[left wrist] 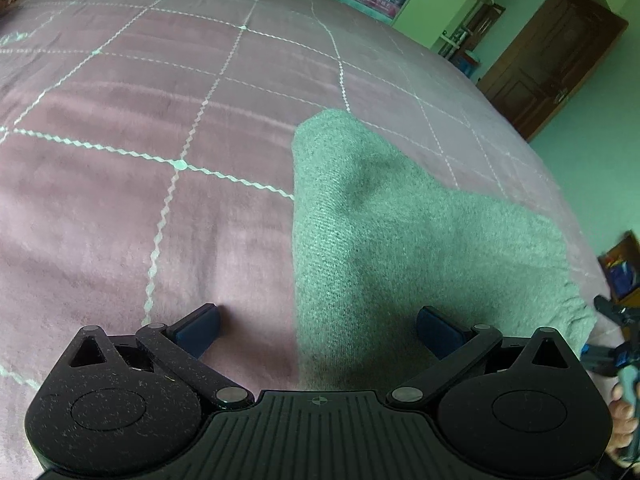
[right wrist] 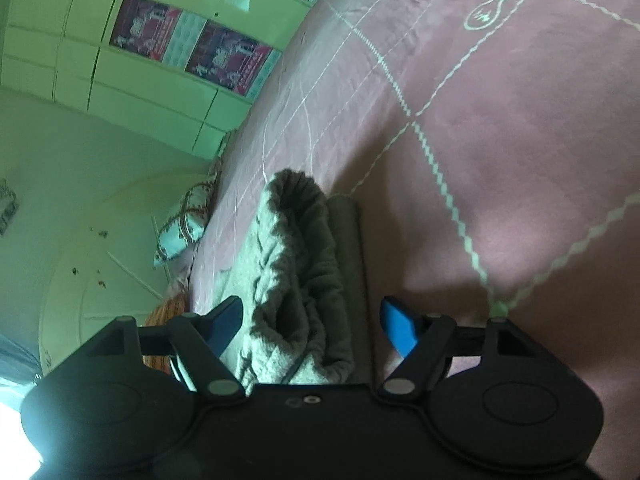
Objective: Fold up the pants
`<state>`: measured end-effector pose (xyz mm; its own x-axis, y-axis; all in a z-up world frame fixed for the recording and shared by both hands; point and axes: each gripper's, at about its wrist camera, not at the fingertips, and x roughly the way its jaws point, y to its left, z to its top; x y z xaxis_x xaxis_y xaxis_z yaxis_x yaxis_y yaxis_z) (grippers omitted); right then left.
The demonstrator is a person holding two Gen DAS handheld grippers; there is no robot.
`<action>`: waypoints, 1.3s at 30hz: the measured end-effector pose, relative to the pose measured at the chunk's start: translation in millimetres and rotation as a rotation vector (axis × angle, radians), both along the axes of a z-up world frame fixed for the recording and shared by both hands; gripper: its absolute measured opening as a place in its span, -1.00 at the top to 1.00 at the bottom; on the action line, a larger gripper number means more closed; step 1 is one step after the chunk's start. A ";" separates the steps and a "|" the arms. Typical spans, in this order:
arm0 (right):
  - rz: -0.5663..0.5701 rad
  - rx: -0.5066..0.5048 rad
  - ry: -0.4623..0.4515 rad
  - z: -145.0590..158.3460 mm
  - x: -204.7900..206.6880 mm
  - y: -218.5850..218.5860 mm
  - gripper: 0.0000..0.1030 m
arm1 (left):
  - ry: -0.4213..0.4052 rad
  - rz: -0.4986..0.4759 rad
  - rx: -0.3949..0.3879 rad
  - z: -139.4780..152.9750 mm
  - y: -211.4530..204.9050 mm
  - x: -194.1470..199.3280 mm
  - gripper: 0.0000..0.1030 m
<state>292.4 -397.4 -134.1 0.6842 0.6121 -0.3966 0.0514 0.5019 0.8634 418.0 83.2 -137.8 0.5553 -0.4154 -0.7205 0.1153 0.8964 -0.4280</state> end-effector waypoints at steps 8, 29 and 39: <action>0.072 0.056 0.022 -4.3 10.1 10.1 -0.42 | 0.058 -0.015 -0.245 -11.9 13.5 3.0 -1.00; 0.097 0.124 0.042 -14.7 13.5 3.7 -0.19 | 0.094 -0.013 -0.416 -30.7 38.3 13.4 -0.74; 0.154 -0.026 0.050 0.8 47.3 29.3 -0.08 | 0.067 -0.043 -0.360 -24.0 17.7 22.7 -0.52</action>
<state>339.7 -368.1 -133.2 0.5623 0.6971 -0.4449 0.0148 0.5295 0.8482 440.7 101.0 -161.8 0.4884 -0.6710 -0.5578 0.1105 0.6817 -0.7232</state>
